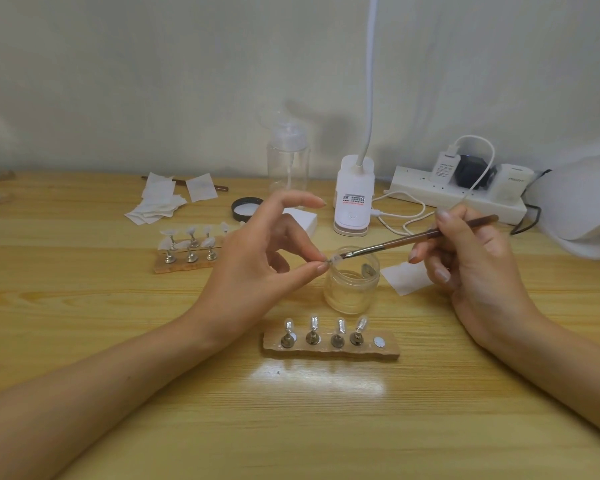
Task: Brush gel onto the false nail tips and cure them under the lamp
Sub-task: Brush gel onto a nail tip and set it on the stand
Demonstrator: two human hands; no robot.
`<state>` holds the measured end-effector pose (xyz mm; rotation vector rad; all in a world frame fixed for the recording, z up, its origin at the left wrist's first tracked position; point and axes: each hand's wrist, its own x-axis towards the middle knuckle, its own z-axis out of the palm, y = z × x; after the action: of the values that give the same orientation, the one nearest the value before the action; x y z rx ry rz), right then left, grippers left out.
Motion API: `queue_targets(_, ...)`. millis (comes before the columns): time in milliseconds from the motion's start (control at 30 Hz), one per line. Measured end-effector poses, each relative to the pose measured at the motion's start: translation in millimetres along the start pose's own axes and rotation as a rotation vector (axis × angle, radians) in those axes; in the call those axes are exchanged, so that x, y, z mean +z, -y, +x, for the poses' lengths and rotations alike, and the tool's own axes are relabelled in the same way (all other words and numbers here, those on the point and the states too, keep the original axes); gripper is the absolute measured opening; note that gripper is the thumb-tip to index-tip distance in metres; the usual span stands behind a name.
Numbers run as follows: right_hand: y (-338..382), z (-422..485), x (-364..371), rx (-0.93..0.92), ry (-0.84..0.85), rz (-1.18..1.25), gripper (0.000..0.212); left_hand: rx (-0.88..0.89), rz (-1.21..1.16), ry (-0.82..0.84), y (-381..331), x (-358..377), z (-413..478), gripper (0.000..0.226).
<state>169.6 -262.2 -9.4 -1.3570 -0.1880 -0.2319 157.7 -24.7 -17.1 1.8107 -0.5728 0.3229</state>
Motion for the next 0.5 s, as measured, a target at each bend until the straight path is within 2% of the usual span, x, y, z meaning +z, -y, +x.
queue_targets(200,1.8,-1.4,2.4,-0.017,0.07,-0.003,0.024,0.016,0.016,0.004,0.6,-0.7,0.1,0.053)
queue_targets(400,1.1,-0.4,-0.1,-0.01,0.007,-0.002,0.023,0.013,0.021,0.003,1.4,-0.5,0.1,0.053)
queue_targets(500,1.4,-1.1,0.4,-0.029,0.066,0.019,0.025,0.007,0.003,0.008,2.2,-0.9,0.2,0.052)
